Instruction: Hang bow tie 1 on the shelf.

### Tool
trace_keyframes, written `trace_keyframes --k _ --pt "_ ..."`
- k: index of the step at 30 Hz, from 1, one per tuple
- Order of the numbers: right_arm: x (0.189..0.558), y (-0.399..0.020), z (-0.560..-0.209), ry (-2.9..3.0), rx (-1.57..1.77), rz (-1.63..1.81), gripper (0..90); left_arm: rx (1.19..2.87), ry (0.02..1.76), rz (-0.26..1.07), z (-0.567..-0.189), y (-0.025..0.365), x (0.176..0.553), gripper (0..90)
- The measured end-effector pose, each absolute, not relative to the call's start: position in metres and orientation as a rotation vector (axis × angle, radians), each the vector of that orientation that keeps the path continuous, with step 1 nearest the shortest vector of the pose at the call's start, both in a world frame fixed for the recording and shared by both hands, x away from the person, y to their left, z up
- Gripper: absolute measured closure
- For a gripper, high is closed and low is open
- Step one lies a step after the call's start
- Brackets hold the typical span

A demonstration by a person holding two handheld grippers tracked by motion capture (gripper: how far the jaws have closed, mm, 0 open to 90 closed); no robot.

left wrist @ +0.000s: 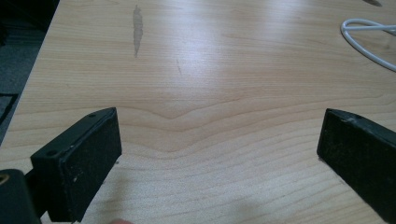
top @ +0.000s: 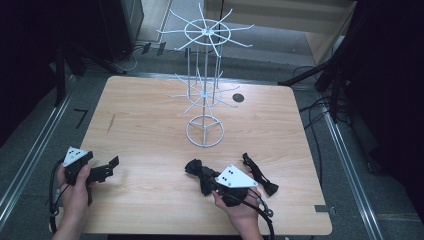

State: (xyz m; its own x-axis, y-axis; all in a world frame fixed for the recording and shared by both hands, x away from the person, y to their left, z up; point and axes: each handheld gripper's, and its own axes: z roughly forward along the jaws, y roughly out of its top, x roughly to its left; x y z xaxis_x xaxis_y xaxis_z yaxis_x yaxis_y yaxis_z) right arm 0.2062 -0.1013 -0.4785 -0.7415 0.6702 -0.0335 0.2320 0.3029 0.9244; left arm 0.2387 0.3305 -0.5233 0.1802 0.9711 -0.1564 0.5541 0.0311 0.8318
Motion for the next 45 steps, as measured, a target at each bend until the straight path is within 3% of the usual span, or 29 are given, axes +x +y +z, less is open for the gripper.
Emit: trace_keyframes --k 45 --pt "0.237 -0.125 -0.399 1.969 0.759 1.486 90.0 1.636 1.480 0.629 -0.523 0.331 0.239 0.2"
